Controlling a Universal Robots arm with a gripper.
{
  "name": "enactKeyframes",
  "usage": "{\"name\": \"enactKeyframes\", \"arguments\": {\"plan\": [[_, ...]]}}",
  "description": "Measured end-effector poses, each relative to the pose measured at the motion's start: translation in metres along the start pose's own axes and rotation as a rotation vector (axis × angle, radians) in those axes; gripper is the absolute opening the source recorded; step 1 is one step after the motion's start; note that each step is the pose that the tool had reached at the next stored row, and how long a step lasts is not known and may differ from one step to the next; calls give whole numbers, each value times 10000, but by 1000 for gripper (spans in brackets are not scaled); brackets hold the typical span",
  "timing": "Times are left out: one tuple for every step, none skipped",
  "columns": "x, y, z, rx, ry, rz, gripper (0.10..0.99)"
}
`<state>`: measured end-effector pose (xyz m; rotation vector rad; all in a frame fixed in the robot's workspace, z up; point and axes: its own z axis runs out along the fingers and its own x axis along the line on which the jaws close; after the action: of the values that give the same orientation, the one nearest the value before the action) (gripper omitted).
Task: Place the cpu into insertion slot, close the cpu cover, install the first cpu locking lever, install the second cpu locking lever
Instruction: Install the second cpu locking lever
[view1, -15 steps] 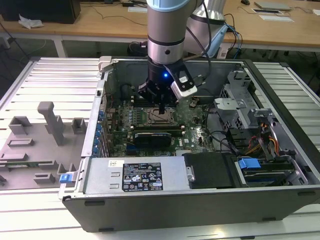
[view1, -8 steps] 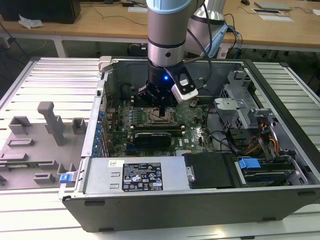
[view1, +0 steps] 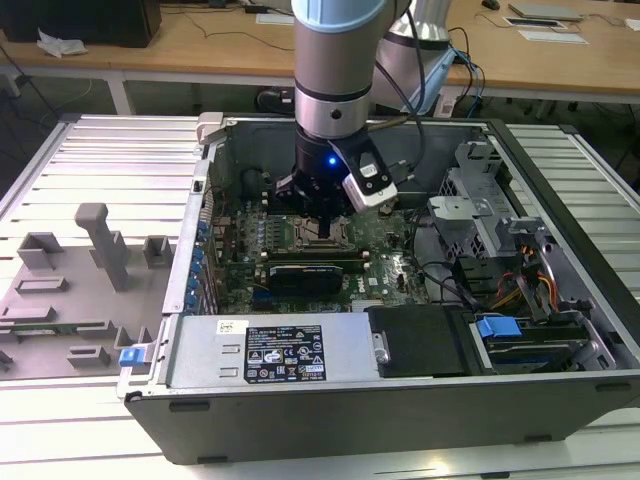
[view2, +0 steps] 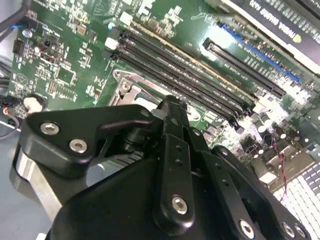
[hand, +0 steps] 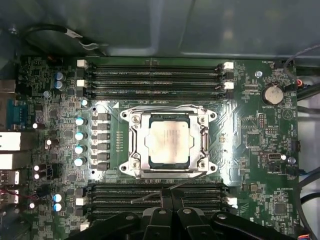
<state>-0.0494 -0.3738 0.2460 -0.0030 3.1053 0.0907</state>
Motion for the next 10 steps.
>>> {"name": "enactKeyframes", "arguments": {"plan": [[9, -2, 16, -9, 0, 13, 106], [28, -5, 43, -35, -2, 32, 106], [46, -7, 63, -49, -2, 37, 106], [72, -10, 83, -72, -2, 40, 106], [100, -11, 104, -91, -3, 43, 106], [125, -13, 124, -97, -3, 44, 106], [146, -18, 147, -108, -2, 45, 106], [162, -23, 165, -131, -1, 47, 106], [170, -25, 174, -152, -2, 47, 106], [181, -29, 189, -193, -3, 49, 106]]}}
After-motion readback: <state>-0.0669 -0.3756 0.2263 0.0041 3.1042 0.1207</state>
